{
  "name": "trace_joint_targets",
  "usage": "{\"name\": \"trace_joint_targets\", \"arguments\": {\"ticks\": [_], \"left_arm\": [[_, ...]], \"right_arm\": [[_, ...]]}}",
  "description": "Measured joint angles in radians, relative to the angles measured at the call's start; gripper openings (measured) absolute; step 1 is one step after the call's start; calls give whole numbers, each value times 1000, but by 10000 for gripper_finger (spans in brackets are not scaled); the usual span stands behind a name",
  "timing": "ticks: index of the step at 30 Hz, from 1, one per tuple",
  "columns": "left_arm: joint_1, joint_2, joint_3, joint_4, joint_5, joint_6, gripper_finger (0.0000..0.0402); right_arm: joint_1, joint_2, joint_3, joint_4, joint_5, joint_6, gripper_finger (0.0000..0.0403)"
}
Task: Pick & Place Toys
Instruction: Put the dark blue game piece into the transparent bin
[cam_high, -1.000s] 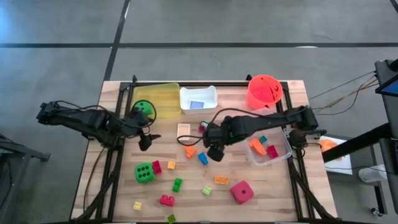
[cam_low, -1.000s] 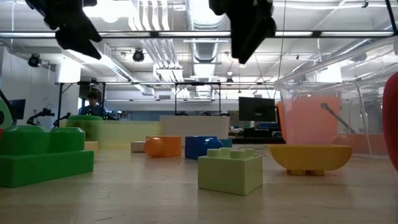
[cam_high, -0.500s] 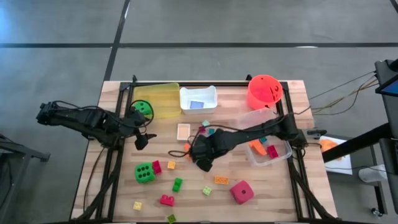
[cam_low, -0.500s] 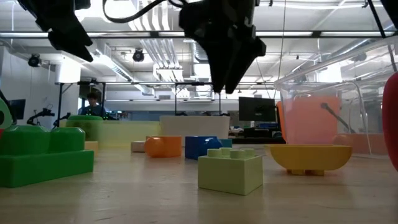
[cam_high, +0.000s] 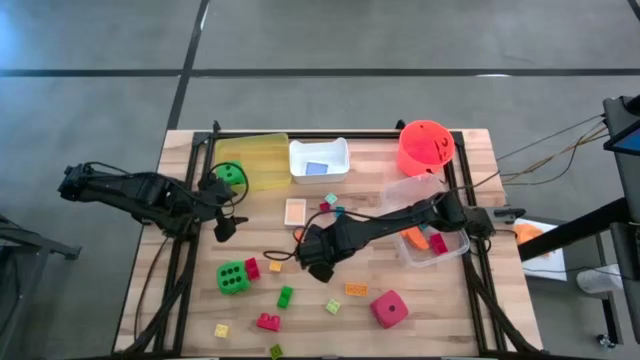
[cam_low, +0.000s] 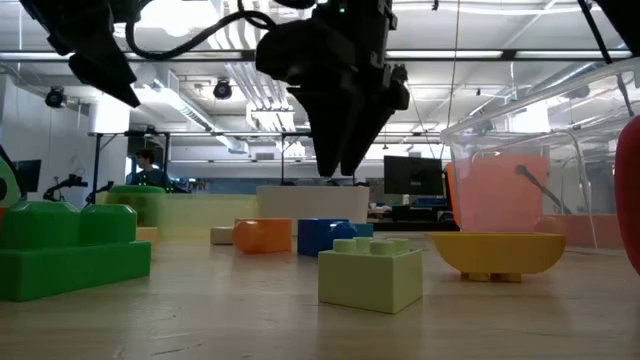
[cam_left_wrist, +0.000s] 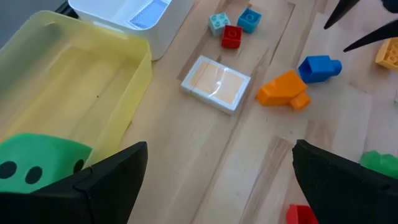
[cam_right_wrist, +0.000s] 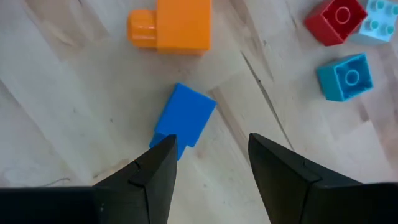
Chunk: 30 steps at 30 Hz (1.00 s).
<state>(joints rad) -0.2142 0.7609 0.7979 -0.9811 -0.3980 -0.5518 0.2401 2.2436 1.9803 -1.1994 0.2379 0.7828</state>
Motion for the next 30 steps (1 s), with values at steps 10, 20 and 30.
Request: {"name": "trace_joint_targets", "arguments": {"ticks": [10,20,30], "left_arm": [[0,0,0,-5,10,0,385],[0,0,0,-5,11,-8,385],[0,0,0,-5,25,-10,385]], "right_arm": [[-2,0,-75,126,-64,39,194],[-17,0,-141,242,-105,58,194],[-26,-3,-171,268,-104,72,194]]}}
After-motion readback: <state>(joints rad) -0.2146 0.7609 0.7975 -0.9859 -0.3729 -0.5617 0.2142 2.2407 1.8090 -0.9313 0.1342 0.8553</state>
